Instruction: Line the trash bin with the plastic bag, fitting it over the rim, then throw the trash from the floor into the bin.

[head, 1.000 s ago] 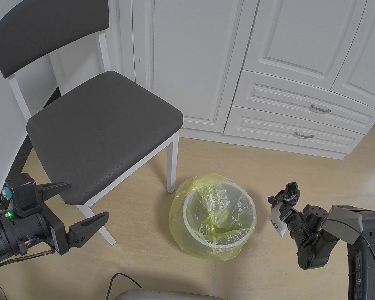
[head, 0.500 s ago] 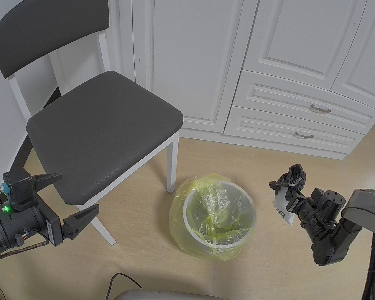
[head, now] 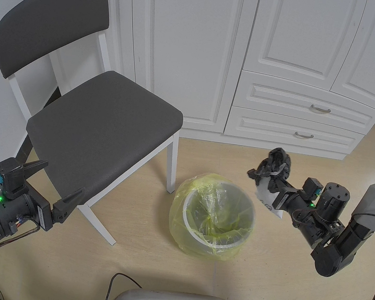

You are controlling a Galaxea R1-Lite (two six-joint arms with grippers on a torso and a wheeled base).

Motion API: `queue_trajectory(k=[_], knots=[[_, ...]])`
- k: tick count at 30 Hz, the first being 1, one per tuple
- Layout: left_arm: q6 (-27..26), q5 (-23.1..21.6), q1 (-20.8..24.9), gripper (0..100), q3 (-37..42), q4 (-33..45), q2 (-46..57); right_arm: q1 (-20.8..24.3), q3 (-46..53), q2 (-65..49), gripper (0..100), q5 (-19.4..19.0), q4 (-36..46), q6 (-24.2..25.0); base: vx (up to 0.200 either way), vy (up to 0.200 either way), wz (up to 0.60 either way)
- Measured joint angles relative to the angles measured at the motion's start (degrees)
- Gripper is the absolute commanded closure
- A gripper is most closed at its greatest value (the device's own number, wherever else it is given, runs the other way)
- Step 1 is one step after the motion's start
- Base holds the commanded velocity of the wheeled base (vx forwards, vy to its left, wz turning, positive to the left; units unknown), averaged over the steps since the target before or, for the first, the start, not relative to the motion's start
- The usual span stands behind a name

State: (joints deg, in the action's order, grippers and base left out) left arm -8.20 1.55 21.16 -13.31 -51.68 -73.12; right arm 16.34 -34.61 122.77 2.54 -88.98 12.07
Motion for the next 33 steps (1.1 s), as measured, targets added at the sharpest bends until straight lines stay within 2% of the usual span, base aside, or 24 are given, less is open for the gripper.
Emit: queue_trajectory(k=[4, 7, 13, 16, 28, 33], knots=[[-0.38, -0.07, -0.52, 0, 0.23, -0.46, 0.09, 5.96, 1.43, -0.74, 100, 0.2, -0.02, 1.65, 0.0, 0.0, 0.0], [-0.5, -0.07, -0.8, 0, 0.37, -0.74, 0.16, 9.24, 1.57, 0.62, 100, 0.3, 0.0, 4.88, 0.0, 0.0, 0.0], [-0.61, -0.07, -1.16, 0, 0.48, -0.95, 0.18, 11.86, -2.12, 5.51, 100, 0.41, 0.0, 15.03, 0.0, 0.0, 0.0], [-0.63, -0.07, -1.24, 0, 0.52, -0.98, 0.16, 12.39, -4.63, 8.64, 100, 0.39, 0.0, 17.81, 0.0, 0.0, 0.0], [-0.66, -0.07, -1.68, 0, 0.52, -1.04, -0.17, 11.78, -10.98, 20.78, 100, 0.11, -0.02, 19.9, 0.0, 0.0, 0.0], [-0.68, -0.1, -1.73, 0, 0.55, -1.04, -0.26, 11.42, -9.13, 22.32, 100, -1.99, -0.02, 19.38, 0.0, 0.0, 0.0]])
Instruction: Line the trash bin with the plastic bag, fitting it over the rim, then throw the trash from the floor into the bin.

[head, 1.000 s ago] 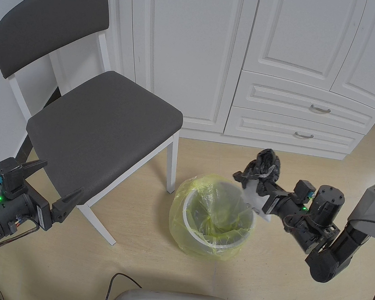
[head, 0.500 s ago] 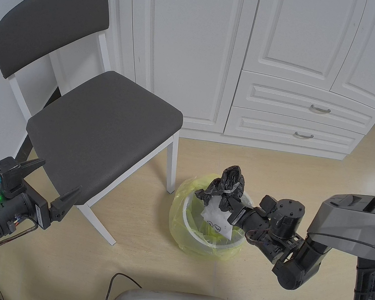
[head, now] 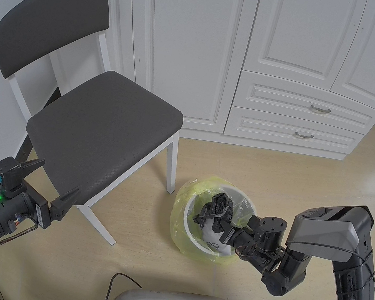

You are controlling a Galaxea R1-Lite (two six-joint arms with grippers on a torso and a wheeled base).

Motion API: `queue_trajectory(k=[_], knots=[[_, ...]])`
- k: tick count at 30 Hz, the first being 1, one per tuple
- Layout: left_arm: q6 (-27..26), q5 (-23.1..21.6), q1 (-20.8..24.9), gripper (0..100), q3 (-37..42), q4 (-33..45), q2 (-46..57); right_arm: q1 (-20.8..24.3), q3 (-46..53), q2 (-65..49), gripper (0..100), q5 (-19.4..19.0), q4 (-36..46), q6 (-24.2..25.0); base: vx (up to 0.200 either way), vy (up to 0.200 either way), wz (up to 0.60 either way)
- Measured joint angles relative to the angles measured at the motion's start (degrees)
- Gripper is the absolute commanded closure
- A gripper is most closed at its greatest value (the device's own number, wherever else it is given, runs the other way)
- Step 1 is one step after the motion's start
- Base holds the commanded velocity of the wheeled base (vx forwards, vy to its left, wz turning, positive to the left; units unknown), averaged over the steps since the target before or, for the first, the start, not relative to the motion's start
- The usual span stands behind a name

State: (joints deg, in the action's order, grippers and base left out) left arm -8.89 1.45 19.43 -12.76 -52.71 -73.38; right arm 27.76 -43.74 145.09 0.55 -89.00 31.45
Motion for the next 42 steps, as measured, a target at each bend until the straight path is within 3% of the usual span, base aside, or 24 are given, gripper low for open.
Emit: queue_trajectory(k=[4, 12, 24, 34, 37, 42], knots=[[-0.02, 0.02, 0.07, 0, 0.1, -0.02, -0.09, -0.06, 2.73, -0.27, 100, -4.0, 0.02, -0.48, 0.0, 0.0, 0.0], [-0.09, -0.06, 0.11, 0, 0.3, 0.0, -0.27, -0.22, 1.51, 0.44, 100, -4.34, 0.0, -0.55, 0.0, 0.0, 0.0], [-0.06, -0.01, 0.0, 0, 0.12, 0.0, -1.9, -2.77, -15.9, 7.23, 100, -4.84, 0.05, 0.18, 0.0, 0.0, 0.0], [-0.09, -0.01, 0.05, 0, 0.61, -4.88, -5.1, -2.11, -19.93, 8.96, 100, -2.4, 0.05, 0.4, 0.0, 0.0, 0.0], [-0.06, 0.0, -0.06, 0, 0.95, -5.61, -5.68, -1.41, -19.43, 8.87, 100, -0.62, 0.05, 0.16, 0.0, 0.0, 0.0], [-0.09, 0.0, -0.11, 0, 1.28, -5.8, -6.08, -0.83, -16.21, 8.52, 100, -0.87, 0.02, -1.4, 0.0, 0.0, 0.0]])
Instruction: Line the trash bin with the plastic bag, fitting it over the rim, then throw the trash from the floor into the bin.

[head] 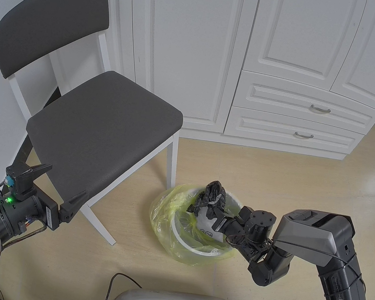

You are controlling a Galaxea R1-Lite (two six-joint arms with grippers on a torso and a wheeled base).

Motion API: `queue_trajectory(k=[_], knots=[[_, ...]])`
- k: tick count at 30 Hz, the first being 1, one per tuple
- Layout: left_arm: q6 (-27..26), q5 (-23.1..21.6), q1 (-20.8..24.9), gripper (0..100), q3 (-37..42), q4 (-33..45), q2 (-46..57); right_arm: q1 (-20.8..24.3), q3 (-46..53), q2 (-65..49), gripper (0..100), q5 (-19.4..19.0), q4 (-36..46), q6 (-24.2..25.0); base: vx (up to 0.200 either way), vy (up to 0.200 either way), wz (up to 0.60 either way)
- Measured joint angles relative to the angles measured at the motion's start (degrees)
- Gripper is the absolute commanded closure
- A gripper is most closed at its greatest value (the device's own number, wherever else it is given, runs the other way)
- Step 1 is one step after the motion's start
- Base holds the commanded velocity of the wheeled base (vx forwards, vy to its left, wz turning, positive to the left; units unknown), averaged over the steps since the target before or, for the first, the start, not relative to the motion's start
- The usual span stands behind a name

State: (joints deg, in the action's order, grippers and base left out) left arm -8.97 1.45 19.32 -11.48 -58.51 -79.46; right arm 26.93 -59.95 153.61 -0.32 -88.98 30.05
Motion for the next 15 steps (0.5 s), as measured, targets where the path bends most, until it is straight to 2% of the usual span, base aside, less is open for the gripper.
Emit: queue_trajectory(k=[7, 11, 15], knots=[[-0.06, 0.0, 0.05, 0, 0.4, 0.0, 0.02, -1.41, 6.92, -1.05, 100, -4.77, 0.0, -7.17, 0.0, 0.0, 0.0], [-0.06, 0.0, 0.07, 0, 0.51, 0.0, 0.13, -2.66, 10.24, -1.85, 100, -9.34, 0.0, -9.09, 0.0, 0.0, 0.0], [-0.06, 0.0, 0.13, 0, 0.51, 0.0, 0.11, -3.25, 10.95, -2.32, 100, -9.86, -0.02, -9.39, 0.0, 0.0, 0.0]])
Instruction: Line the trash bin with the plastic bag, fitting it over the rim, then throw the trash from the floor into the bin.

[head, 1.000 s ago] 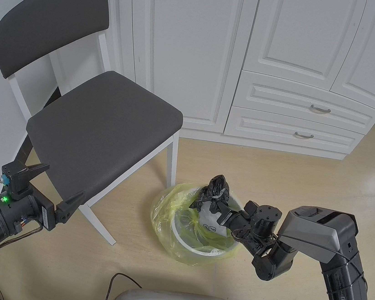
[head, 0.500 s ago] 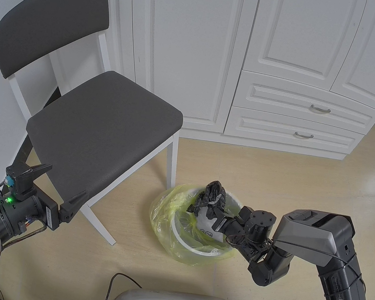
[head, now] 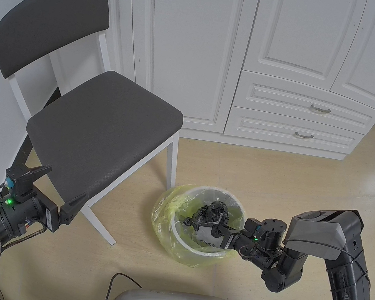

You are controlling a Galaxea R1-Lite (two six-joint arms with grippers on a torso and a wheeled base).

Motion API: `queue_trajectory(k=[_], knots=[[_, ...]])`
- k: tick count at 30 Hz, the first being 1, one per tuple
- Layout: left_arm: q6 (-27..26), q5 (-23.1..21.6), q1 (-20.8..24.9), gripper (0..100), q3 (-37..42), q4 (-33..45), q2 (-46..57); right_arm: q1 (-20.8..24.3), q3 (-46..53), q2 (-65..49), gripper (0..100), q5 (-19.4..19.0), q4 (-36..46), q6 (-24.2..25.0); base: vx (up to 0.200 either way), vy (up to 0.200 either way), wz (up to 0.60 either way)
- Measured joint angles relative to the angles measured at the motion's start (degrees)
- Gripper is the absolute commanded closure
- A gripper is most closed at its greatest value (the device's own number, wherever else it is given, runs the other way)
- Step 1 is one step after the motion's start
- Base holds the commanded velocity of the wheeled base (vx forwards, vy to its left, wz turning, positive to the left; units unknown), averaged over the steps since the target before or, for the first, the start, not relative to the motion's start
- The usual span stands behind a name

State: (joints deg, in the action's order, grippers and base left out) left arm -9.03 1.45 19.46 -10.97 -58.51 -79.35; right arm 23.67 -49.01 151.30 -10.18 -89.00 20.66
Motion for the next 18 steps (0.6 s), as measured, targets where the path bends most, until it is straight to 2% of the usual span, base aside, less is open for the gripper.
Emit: queue_trajectory(k=[6, 13, 18], knots=[[-0.02, 0.0, 0.05, 0, 0.0, -0.02, -0.11, 0.83, -2.93, 1.24, 100, 2.96, 0.02, 0.68, 0.0, 0.0, 0.0], [-0.02, 0.0, 0.09, 0, -0.02, -0.02, -0.11, 2.58, -10.56, 3.47, 100, 11.68, 0.02, 2.79, 0.0, 0.0, 0.0], [-0.1, -0.04, 0.16, 0, 0.09, -0.06, -0.04, 3.06, -11.76, 3.74, 100, 12.03, 0.05, 3.63, 0.0, 0.0, 0.0]])
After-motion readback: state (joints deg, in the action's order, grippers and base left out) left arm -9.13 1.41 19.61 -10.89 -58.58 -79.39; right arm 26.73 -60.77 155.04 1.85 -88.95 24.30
